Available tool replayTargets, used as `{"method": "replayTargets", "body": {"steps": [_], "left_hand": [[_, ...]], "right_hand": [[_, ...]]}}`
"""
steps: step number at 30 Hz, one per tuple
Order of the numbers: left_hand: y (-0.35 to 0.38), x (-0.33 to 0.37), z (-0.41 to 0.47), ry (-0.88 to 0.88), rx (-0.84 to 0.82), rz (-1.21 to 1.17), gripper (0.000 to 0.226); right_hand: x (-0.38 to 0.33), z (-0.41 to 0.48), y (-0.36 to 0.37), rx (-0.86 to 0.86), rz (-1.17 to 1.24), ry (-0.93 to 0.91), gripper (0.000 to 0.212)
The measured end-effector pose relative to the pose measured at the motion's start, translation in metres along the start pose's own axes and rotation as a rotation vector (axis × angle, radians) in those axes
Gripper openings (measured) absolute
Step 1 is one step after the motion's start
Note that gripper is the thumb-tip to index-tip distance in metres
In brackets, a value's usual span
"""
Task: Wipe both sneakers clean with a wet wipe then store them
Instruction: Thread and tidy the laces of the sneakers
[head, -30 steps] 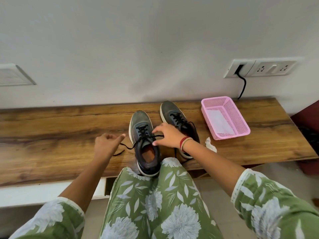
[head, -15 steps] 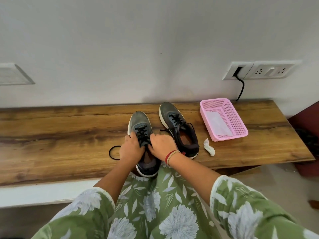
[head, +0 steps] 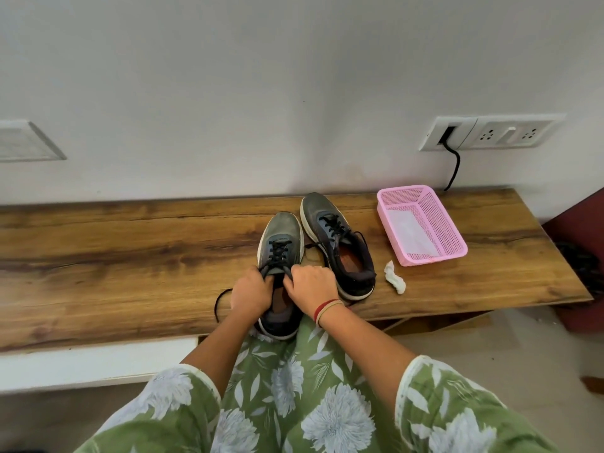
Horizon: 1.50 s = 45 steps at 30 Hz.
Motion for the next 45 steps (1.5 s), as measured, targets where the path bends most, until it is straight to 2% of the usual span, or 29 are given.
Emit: {"method": "replayTargets", "body": {"steps": [7, 10, 12, 14, 17, 21, 26, 29, 32, 36, 39, 45], "left_hand": [[-0.014, 0.000, -0.011, 0.076, 0.000, 0.066, 0.040], [-0.029, 0.004, -0.013, 0.161, 0.000, 0.067, 0.053], [-0.041, 0.007, -0.012, 0.178, -0.010, -0.016, 0.040], [-0.053, 0.006, -0.011, 0.178, -0.035, -0.097, 0.022], [-0.067, 0.000, -0.004, 0.207, -0.102, -0.180, 0.027], [-0.078, -0.001, -0.007, 0.156, -0.235, -0.547, 0.030], [-0.063, 0.002, -0.011, -0.030, -0.269, -0.947, 0.024], [-0.051, 0.005, -0.013, -0.189, -0.366, -1.303, 0.028], [-0.041, 0.008, -0.013, -0.251, -0.369, -1.455, 0.042], [-0.036, 0.016, -0.008, -0.108, -0.286, -1.329, 0.020], [-0.034, 0.020, -0.007, 0.019, -0.240, -1.219, 0.011], [-0.032, 0.019, -0.011, 0.046, -0.190, -1.193, 0.028]], "right_hand": [[0.016, -0.001, -0.001, -0.106, 0.080, 0.017, 0.041], [0.031, -0.001, -0.004, -0.217, 0.470, 0.128, 0.034], [0.038, 0.001, -0.006, -0.229, 0.678, 0.186, 0.020], [0.044, 0.005, -0.006, -0.240, 0.738, 0.180, 0.008], [0.050, 0.009, -0.016, -0.262, 0.829, 0.156, 0.011], [0.052, 0.010, -0.034, -0.417, 1.010, 0.124, 0.022], [0.056, 0.014, -0.036, -0.593, 1.071, 0.190, 0.034], [0.054, 0.017, -0.030, -0.558, 1.336, 0.305, 0.025], [0.048, 0.017, -0.016, -0.442, 1.633, 0.396, 0.023], [0.032, 0.016, -0.011, -0.366, 1.911, 0.448, 0.040], [0.019, 0.022, -0.008, -0.302, 1.908, 0.473, 0.028], [0.013, 0.026, -0.001, -0.223, 1.863, 0.482, 0.008]]}}
Point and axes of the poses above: each hand's wrist, its own z-axis towards the middle knuckle, its own y-axis out of the palm, x = y × z, the point moved 2 cm from there along z, towards the middle knuckle, and after that the axes turned 5 degrees about -z, right-handed, at the moved point
